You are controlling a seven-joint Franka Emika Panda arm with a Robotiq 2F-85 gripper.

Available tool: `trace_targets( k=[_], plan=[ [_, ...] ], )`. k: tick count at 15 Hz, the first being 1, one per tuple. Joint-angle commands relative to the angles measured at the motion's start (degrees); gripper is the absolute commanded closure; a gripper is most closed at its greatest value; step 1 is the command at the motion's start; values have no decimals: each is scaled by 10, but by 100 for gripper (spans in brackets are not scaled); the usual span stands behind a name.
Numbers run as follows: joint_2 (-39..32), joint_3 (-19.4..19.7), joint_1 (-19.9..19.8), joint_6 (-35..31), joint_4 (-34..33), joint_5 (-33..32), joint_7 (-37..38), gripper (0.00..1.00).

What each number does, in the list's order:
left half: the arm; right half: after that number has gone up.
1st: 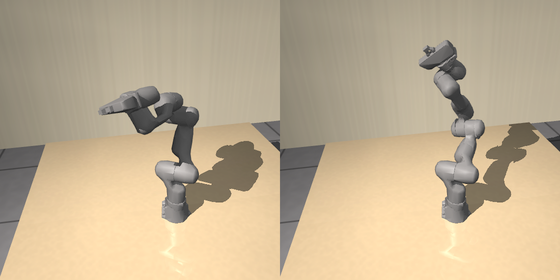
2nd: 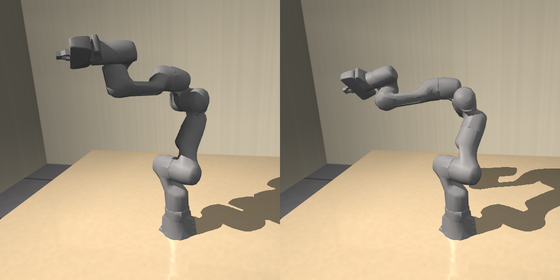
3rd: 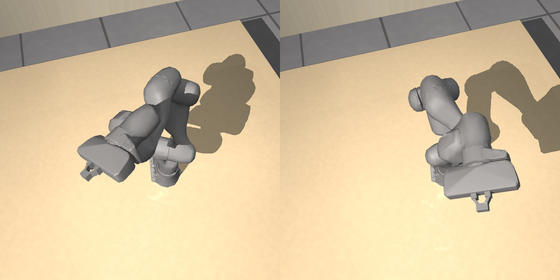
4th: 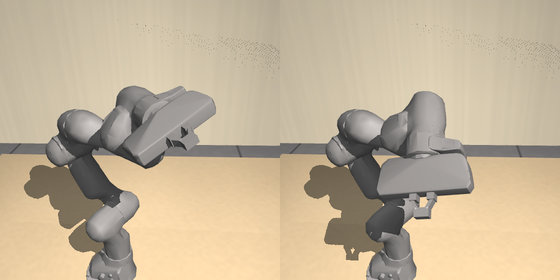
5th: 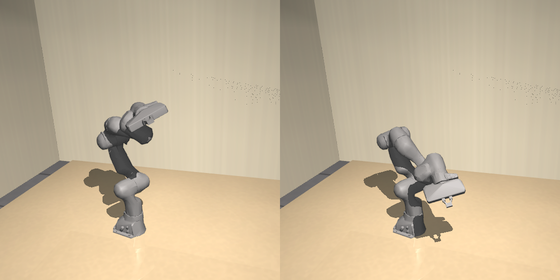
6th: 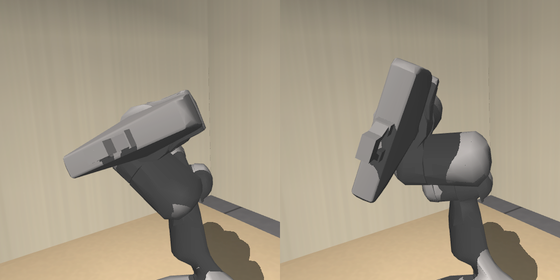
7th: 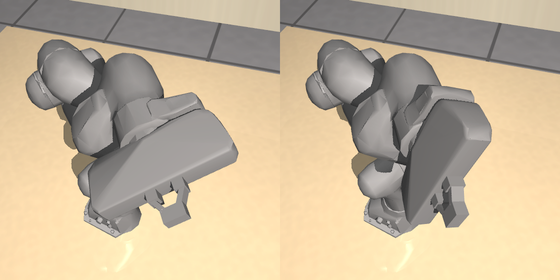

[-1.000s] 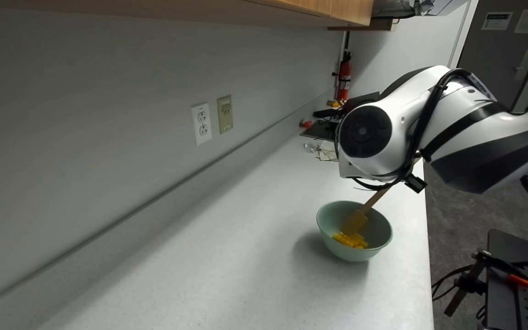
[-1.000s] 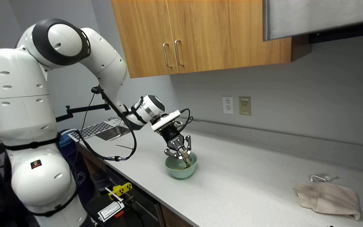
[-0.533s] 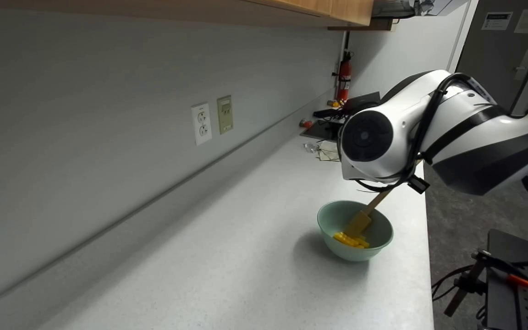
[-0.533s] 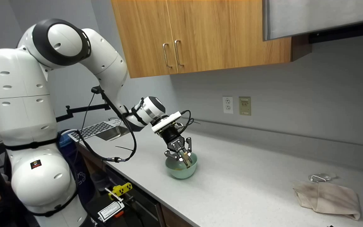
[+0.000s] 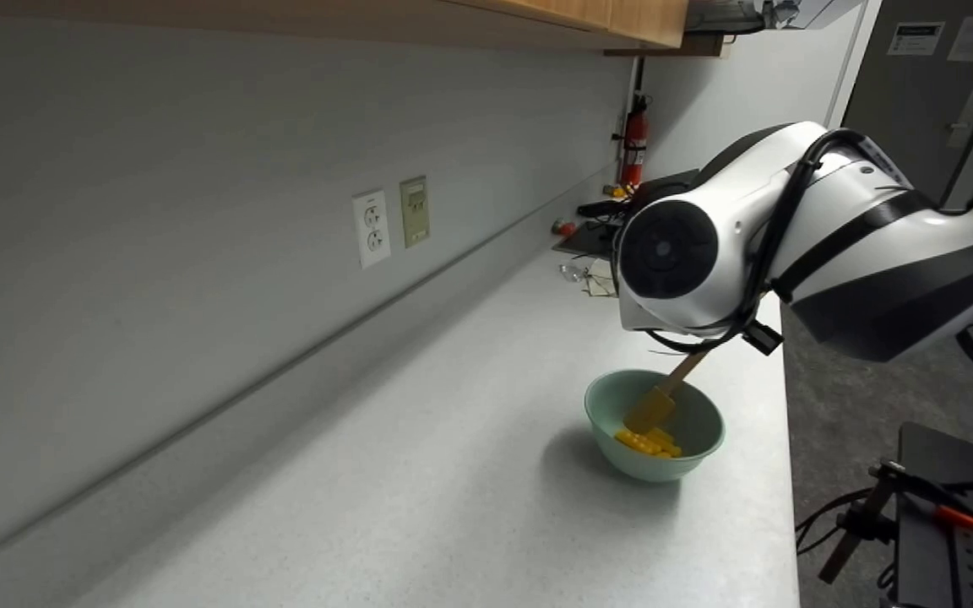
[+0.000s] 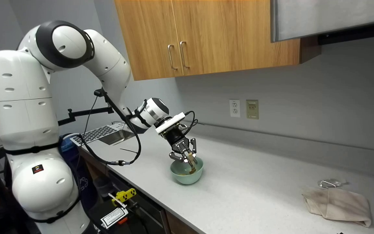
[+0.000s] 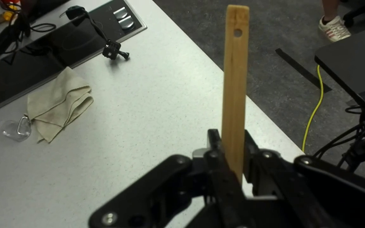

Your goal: Use the spatula to stir the contents in the bowl

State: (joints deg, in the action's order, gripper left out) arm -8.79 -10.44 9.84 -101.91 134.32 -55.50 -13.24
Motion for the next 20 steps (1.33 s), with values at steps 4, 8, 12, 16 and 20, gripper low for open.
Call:
trace_targets(
  k=[4, 8, 12, 16, 20],
  plan=[
    [-21, -16, 17, 101, -21, -6, -19, 96],
    [-49, -26, 23, 107, -37, -5, -15, 96],
    [-62, -31, 20, 85, -44, 5, -11, 96],
    [-68, -31, 19, 80, -49, 3, -3, 96],
    [-66, -30, 17, 50, -45, -1, 13, 96]
  ],
)
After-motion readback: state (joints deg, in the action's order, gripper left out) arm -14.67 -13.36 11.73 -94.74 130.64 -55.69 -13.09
